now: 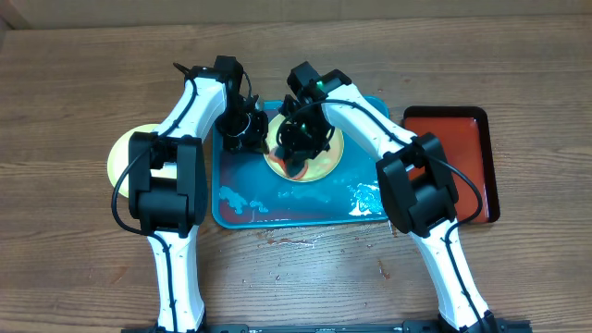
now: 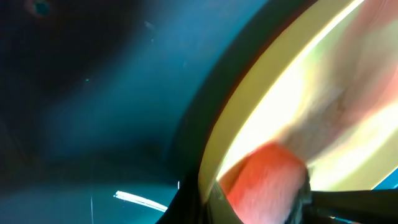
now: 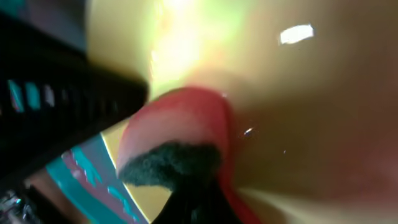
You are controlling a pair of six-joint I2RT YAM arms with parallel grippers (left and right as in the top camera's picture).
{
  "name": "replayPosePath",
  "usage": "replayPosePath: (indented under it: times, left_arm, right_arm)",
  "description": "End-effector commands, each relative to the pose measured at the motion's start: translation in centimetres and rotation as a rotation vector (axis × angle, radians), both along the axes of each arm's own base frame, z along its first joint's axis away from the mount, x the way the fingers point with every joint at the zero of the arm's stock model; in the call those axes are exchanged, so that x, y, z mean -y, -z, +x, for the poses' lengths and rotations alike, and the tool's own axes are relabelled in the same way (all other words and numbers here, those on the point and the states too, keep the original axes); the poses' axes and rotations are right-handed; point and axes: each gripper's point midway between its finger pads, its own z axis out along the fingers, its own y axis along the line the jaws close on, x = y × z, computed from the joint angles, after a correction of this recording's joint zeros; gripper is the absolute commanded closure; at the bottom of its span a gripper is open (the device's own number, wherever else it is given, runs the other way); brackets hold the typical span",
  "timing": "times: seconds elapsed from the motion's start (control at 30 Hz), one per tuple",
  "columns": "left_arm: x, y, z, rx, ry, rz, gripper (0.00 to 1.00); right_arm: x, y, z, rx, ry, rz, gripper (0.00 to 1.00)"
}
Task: Clean dirty plates on tray and stack at the side
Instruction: 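Continue scrubbing the second yellow plate while the left gripper holds it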
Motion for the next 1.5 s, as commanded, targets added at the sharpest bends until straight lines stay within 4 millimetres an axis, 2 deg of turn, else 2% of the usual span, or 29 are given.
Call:
replayPosePath:
  times: [0.0,0.07,0.23,0.33,0.6,0.73,1.0,1.1,1.27,1.37,1.47]
  left_arm:
    - [0.2,0.1,-0.2,0.002,0.005,-0.006,0.96]
    - [0.2,0.1,-0.1,0.002,0.005,-0.006,0.96]
    - [0.2,0.1,-0.1,0.003,0.006,-0.006,0.96]
    - [0.2,0.1,-0.2,0.002,0.006,-0.006,0.96]
    - [0.1,0.1,-0.1,0.003,0.006,-0.003,0.96]
    - [0.1,0.1,-0.1,0.003,0.006,-0.002,0.96]
    - [0.1,0.1,-0.1,0.008,0.01,-0.004,0.96]
    - [0.1,0.1,0.0,0.009,0.01,-0.003,0.96]
    - [0.2,0.1,0.2,0.018,0.01,-0.005,0.96]
    - [0.2,0.1,0.2,0.02,0.01,-0.005,0.96]
    - [0.2,-0.1,0.3,0.026,0.01,-0.006,0.96]
  right_arm:
    - [1.7,1.5,-1.0,-0.072,-0.016,-0.028,0.96]
    - [2.9,1.8,-1.0,-0.077,-0.013,-0.071,0.96]
    - [9.4,3.4,0.9,0.003,0.071,-0.402,0.96]
    - [12.1,3.5,1.8,0.051,0.122,-0.553,0.96]
    - [15.8,3.1,3.8,0.17,0.249,-0.778,0.96]
    - [16.6,2.5,5.1,0.237,0.293,-0.827,0.96]
    - [14.9,1.1,8.8,0.364,0.35,-0.745,0.96]
    - [12.6,0.9,9.4,0.367,0.264,-0.618,0.96]
    - [8.2,-0.2,9.2,0.331,0.156,-0.376,0.96]
    - [5.0,-2.4,9.0,0.309,0.106,-0.195,0.96]
    - [2.9,-6.1,9.4,0.308,0.1,-0.036,0.96]
